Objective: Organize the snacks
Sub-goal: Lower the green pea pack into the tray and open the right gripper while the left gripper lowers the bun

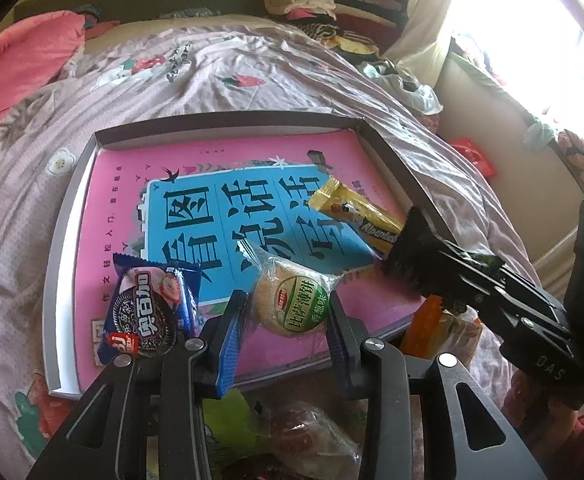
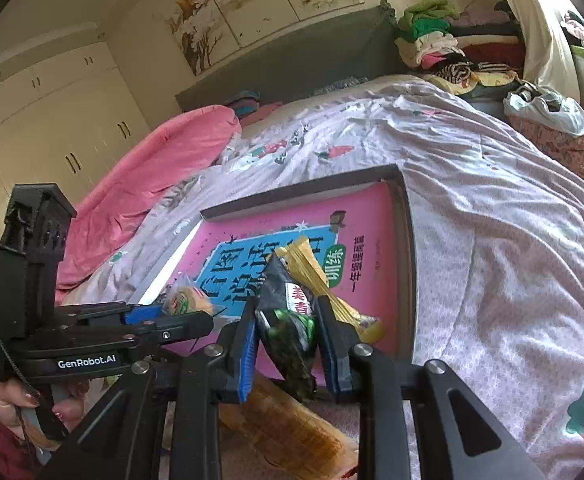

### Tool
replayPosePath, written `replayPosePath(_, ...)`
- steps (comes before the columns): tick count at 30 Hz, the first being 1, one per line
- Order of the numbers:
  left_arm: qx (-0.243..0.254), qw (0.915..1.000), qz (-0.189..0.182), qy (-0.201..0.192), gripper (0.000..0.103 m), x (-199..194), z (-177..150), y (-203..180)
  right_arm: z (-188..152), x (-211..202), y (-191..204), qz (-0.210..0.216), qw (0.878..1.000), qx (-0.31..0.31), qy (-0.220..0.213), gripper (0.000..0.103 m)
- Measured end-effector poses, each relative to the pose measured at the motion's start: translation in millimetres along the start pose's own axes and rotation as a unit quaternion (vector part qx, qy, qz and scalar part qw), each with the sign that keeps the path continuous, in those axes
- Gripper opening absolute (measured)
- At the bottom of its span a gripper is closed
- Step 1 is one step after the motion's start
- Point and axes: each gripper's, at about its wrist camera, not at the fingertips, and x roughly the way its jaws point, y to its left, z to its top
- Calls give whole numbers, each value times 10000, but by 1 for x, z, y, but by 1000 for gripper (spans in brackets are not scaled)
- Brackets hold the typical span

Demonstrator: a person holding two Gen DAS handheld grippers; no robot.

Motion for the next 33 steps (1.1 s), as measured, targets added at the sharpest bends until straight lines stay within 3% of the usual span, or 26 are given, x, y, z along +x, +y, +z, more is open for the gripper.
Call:
replayPosePath(23,-45,9999,-2,96,40,6,-3,0,-5,0,-13,-169,9995,269,90,29)
replayPosePath(33,-94,9999,8,109,40,6,-3,2,-8,-12,-19,-331,9986,408,19,38)
